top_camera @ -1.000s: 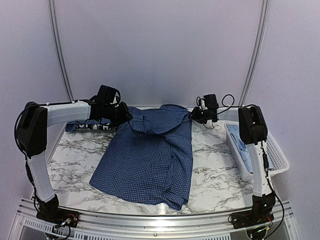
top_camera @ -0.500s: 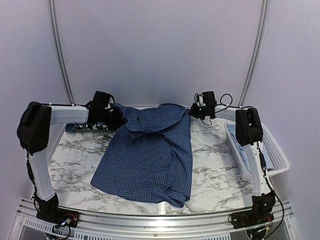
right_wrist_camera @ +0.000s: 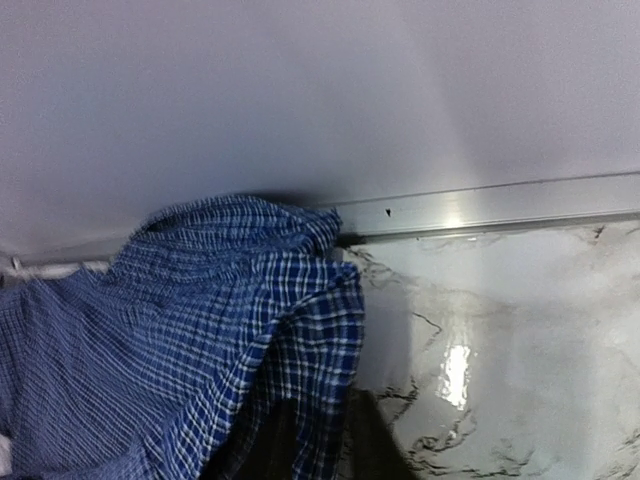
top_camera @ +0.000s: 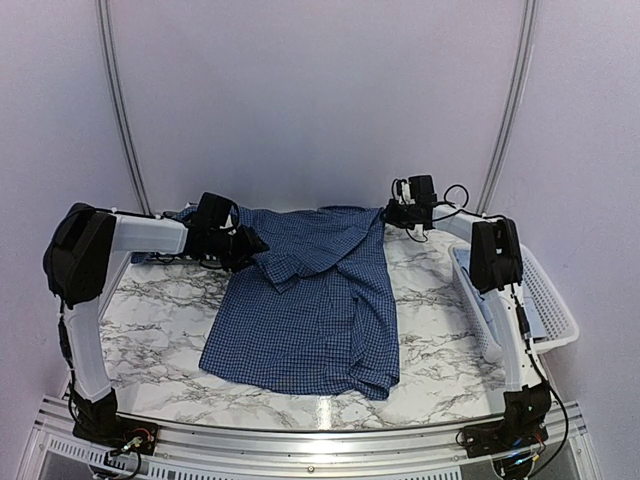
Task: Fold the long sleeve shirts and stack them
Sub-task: Move the right arm to the center of the board with the 1/3-folded shirt, then pick up the sleeve from the 1/3-folded shirt.
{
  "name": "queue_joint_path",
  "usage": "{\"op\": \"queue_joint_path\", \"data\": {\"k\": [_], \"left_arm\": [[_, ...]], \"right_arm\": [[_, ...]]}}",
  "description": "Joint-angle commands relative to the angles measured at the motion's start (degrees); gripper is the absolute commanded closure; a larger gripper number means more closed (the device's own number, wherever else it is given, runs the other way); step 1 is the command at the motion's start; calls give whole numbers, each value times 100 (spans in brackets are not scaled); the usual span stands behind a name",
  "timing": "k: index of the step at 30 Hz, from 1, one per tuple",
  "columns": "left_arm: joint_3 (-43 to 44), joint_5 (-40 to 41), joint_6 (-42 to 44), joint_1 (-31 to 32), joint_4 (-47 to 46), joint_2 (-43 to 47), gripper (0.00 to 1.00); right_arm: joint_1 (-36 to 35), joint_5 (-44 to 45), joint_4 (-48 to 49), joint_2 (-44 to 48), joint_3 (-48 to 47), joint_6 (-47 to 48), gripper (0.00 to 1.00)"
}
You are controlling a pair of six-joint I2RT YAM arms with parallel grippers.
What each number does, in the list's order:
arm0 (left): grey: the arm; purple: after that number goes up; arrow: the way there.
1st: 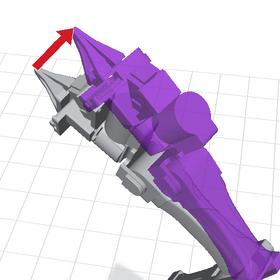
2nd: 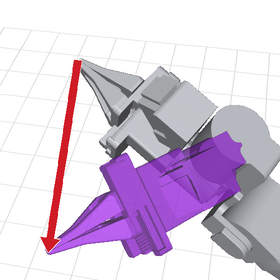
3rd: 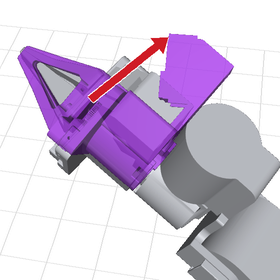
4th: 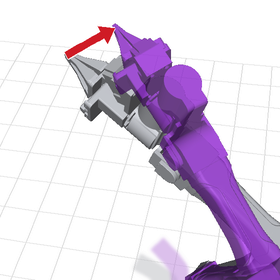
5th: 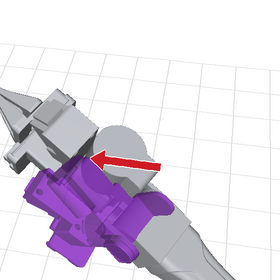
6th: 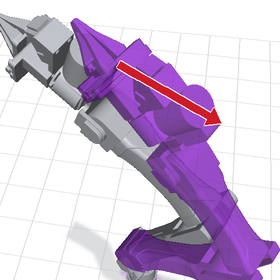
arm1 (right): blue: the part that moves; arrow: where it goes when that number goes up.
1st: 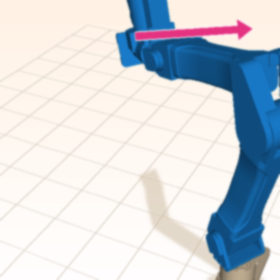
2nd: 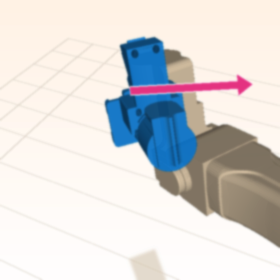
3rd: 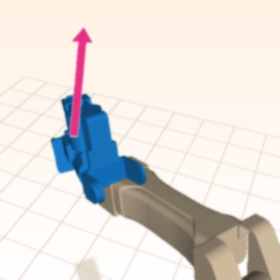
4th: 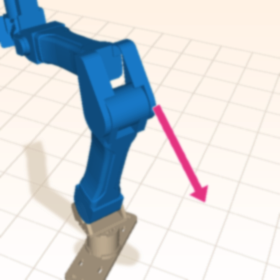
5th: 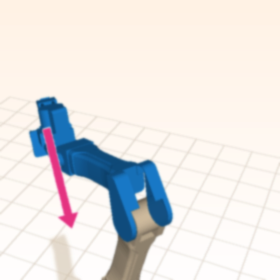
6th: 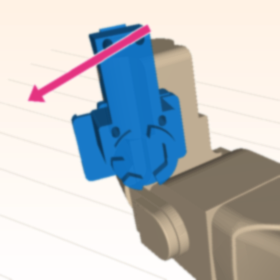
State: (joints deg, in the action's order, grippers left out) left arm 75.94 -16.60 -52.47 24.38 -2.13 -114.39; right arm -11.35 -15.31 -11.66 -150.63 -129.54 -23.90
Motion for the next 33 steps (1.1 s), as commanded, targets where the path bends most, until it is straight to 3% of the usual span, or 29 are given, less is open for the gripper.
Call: {"op": "queue_joint_path", "data": {"k": [1, 5, 8, 17, 26, 33], "left_arm": [[116, 655, 1201, 293, 761, 366, 38], [192, 1301, 1693, 626, 1252, 409, 33], [223, 1919, 1755, 805, 1479, 453, 31], [529, 3253, 1848, 1503, 1953, 524, 25], [1780, 3823, 1448, 1775, 2552, -407, 39], [2716, 3945, 1494, 1873, 3085, -1188, 45]], "right_arm": [[59, -51, -133, 36, -54, 134, 71], [54, 1, -160, 271, 78, 192, 53], [54, -6, -216, 412, 146, 202, 48], [-60, 153, -204, 1218, 972, 257, 46], [-350, 413, 31, 2281, 2316, 399, 46], [-448, 465, -34, 2480, 2473, 482, 46]]}}
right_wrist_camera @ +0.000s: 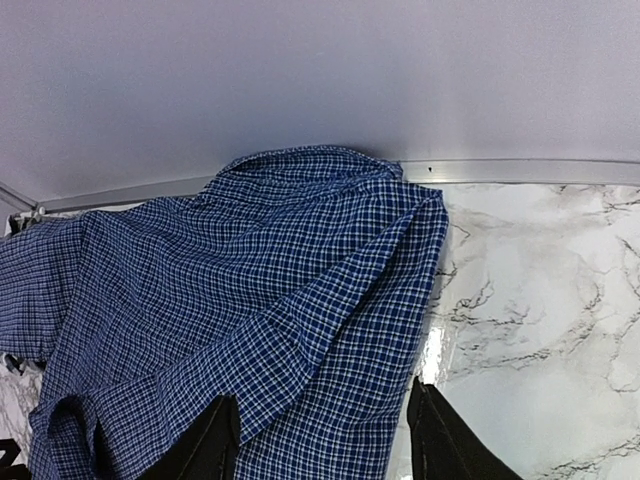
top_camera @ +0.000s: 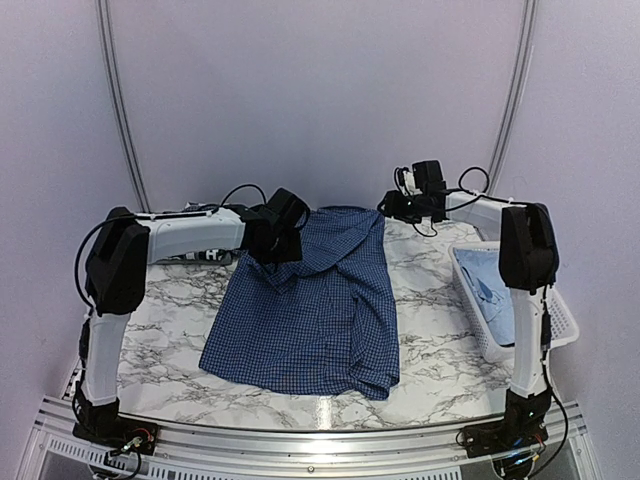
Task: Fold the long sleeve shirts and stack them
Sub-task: Pick up the sleeve from the 1/3-folded shirt.
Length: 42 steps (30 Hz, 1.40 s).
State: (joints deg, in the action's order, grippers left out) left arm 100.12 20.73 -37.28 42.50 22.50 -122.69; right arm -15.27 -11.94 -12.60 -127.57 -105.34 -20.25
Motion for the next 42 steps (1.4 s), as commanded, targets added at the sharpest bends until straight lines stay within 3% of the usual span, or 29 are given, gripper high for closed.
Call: {"op": "queue_joint_path", "data": {"k": [1, 7, 16, 27, 33, 37, 42], "left_arm": [[363, 219, -20, 89, 641, -424, 46], [619, 323, -83, 157, 827, -758, 49], [671, 477, 17, 125, 839, -816, 68], [906, 364, -145, 111, 870, -1072, 59], [931, 505, -175, 117, 897, -1202, 60], [932, 605, -158, 114, 914, -1198, 67], [875, 695, -116, 72, 910, -1122, 86]], "right_arm": [[-62, 137, 56, 165, 51, 123, 46], [-63, 109, 36, 50, 30, 119, 47], [-90, 78, 94, -6, 118, 99, 47], [-106, 78, 83, 22, 111, 109, 47], [-112, 69, 79, 47, 175, 126, 47], [-117, 61, 91, 74, 228, 135, 47], [-119, 52, 122, 83, 260, 135, 47]]}}
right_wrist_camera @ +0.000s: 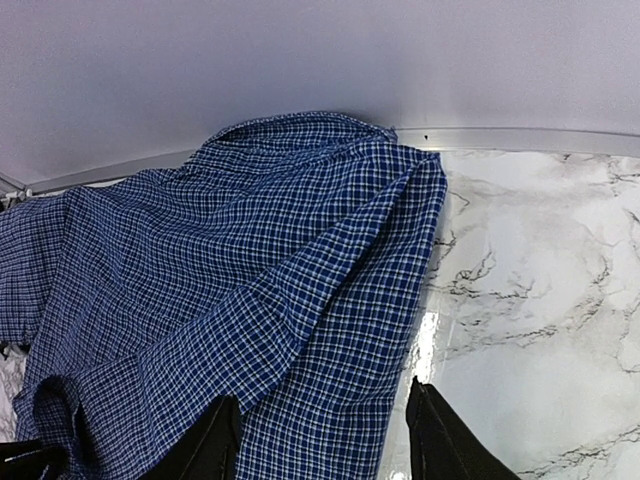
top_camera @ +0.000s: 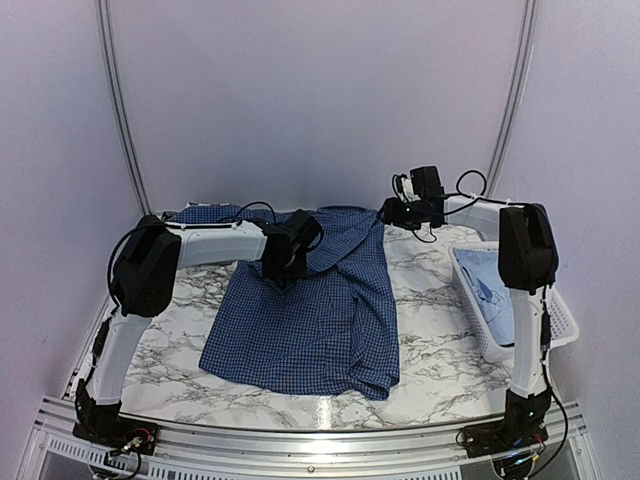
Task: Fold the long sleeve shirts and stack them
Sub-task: Pick up the sleeve from the 1/3-folded shirt, then adjust the 1/3-folded tank top at the center of the board.
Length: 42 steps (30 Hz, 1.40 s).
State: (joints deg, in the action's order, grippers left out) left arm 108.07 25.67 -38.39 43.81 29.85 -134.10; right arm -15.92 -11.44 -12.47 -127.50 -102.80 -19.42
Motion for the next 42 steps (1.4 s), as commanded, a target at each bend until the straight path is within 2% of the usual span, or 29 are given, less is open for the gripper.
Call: {"op": "queue_joint_path", "data": {"k": [1, 3, 4, 13, 24, 35, 42], "left_arm": [[56, 201, -9, -73, 178, 38, 91], [3, 201, -14, -105, 174, 101, 99], [-16, 209, -7, -115, 174, 137, 100], [-120, 378, 222, -277, 154, 791, 100], [-16, 446, 825, -1032, -168, 1407, 100], [985, 15, 1335, -1489, -353, 1207, 100], [850, -92, 1157, -1589, -356, 1332, 100]], "right_arm": [[-52, -3, 113, 76, 14, 52, 47], [-60, -7, 113, 72, 26, 60, 47], [-60, -14, 113, 76, 31, 65, 47], [-77, 19, 113, 86, 148, 148, 47], [-78, 40, 140, 27, 199, 162, 51], [-80, 26, 64, -305, -44, 153, 57], [-20, 30, -24, -691, -419, 114, 56]]}}
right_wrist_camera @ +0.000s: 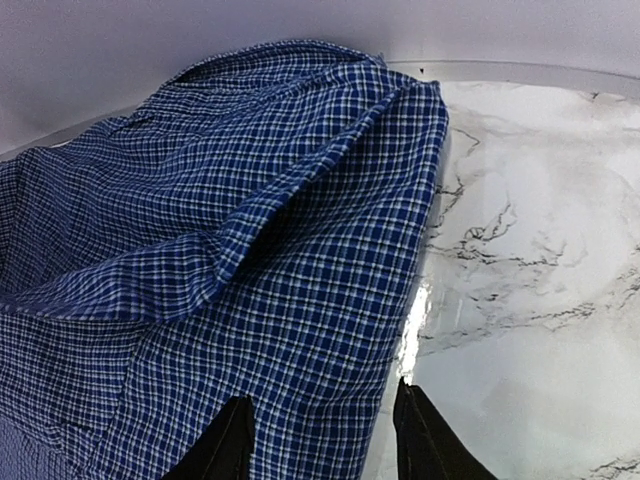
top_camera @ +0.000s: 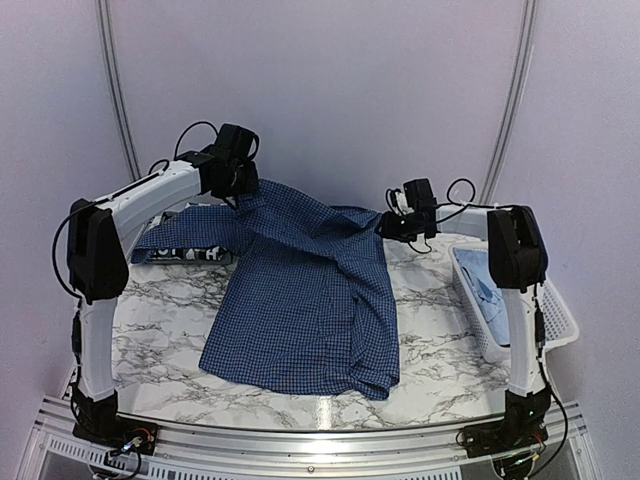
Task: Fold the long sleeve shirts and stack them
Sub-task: Adjust the 1/3-folded tank top at the center of the board.
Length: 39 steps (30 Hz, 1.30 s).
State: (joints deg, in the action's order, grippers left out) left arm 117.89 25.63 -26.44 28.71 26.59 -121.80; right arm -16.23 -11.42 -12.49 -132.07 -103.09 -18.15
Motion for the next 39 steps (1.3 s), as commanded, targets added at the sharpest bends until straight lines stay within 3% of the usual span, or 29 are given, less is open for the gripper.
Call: {"op": "queue_joint_path", "data": {"k": [1, 13, 23, 27, 30, 39], "left_arm": [[-206, -116, -79, -91, -31, 126, 100], [-1121, -419, -738, -287, 41, 576, 100], [-1045, -911, -872, -449, 41, 439, 100], [-978, -1024, -855, -465, 33, 323, 100], [-918, -1122, -823, -465, 30, 281, 100], [-827, -1308, -640, -469, -17, 213, 100]], "right_arm": [[33, 18, -45, -298, -468, -21, 55], [279, -192, -329, -1426, -1919, -93, 41], [374, -239, -232, -1823, -2384, -174, 40], [393, -216, -633, -1705, -2529, -112, 41], [337, -41, -784, -1069, -1993, -55, 41], [-270, 487, -774, 1782, 1017, -106, 43]]}}
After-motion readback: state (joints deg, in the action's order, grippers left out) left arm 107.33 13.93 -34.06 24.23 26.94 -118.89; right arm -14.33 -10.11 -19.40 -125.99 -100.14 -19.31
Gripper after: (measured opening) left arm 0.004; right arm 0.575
